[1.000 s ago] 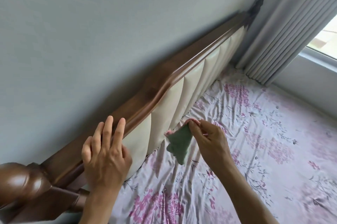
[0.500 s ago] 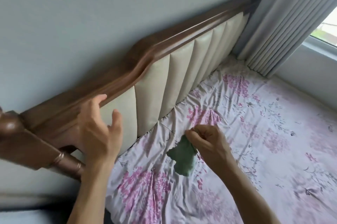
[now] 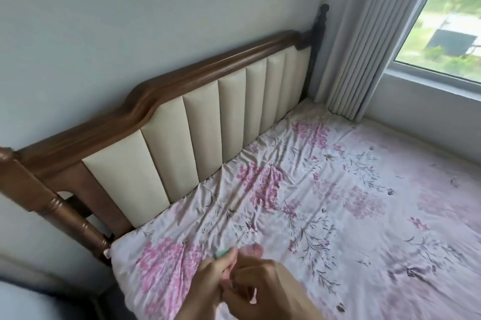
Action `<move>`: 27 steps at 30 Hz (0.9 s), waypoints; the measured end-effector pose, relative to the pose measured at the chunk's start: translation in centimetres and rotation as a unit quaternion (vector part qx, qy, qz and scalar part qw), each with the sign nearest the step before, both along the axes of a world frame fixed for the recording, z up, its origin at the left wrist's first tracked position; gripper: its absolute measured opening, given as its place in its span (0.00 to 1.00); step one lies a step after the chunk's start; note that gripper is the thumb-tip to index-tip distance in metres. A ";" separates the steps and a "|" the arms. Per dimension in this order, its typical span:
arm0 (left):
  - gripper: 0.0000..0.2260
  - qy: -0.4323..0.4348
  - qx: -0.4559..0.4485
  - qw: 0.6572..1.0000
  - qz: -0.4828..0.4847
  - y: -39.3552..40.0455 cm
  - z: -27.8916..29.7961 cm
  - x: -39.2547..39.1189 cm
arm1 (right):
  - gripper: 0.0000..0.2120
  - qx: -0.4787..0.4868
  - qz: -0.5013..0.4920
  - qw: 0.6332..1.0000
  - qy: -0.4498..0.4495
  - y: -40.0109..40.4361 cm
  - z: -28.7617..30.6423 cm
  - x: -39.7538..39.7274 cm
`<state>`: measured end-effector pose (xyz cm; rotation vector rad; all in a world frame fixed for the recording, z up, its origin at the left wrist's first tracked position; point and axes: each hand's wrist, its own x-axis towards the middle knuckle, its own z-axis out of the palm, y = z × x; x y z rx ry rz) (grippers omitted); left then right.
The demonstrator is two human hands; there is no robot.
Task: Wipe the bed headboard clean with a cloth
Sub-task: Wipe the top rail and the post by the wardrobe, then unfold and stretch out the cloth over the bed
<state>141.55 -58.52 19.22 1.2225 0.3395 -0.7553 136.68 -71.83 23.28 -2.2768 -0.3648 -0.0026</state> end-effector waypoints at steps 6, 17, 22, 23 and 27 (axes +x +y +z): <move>0.22 -0.292 0.429 0.847 -0.111 -3.1 2.9 -1.0 | 0.26 0.042 -0.068 0.992 0.094 -5.1 2.4 -2.5; 0.14 -0.235 -0.010 0.963 -0.129 -10.5 2.4 -2.1 | 0.29 0.456 -0.400 0.731 0.311 -10.6 -3.2 -4.0; 0.10 -0.209 -0.009 0.968 -0.138 -12.9 2.7 -6.4 | 0.26 0.492 -0.367 0.742 0.269 -12.4 -2.6 -7.5; 0.09 -0.192 -0.002 0.971 -0.144 -13.7 2.5 -7.6 | 0.23 0.505 -0.361 0.746 0.242 -13.1 -2.2 -8.3; 0.14 -0.158 0.002 0.981 -0.116 -17.7 2.6 -13.7 | 0.20 0.499 -0.366 0.775 0.128 -17.0 -0.9 -13.9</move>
